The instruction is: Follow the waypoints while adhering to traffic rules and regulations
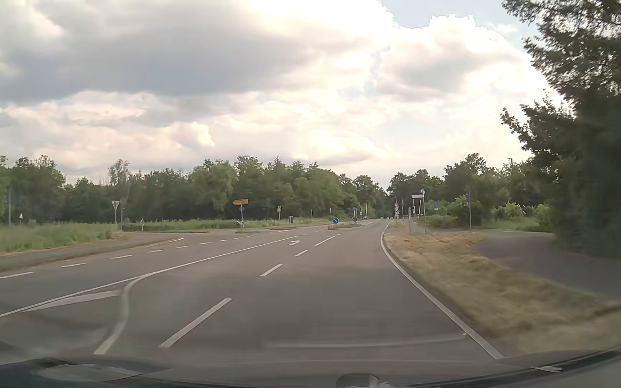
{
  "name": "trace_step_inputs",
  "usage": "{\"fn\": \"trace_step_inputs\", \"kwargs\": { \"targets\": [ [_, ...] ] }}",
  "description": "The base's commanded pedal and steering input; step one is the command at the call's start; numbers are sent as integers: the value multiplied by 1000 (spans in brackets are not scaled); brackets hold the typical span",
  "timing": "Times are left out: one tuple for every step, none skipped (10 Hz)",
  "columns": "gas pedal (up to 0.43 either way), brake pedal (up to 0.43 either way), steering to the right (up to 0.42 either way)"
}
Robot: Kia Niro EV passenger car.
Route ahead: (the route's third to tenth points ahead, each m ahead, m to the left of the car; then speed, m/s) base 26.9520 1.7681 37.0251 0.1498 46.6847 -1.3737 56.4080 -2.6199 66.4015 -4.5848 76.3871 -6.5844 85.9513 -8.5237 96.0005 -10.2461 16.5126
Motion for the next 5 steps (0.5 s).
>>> {"fn": "trace_step_inputs", "kwargs": {
  "targets": [
    [79,0,26],
    [79,0,26],
    [79,0,27],
    [87,0,26],
    [87,0,26]
  ]
}}
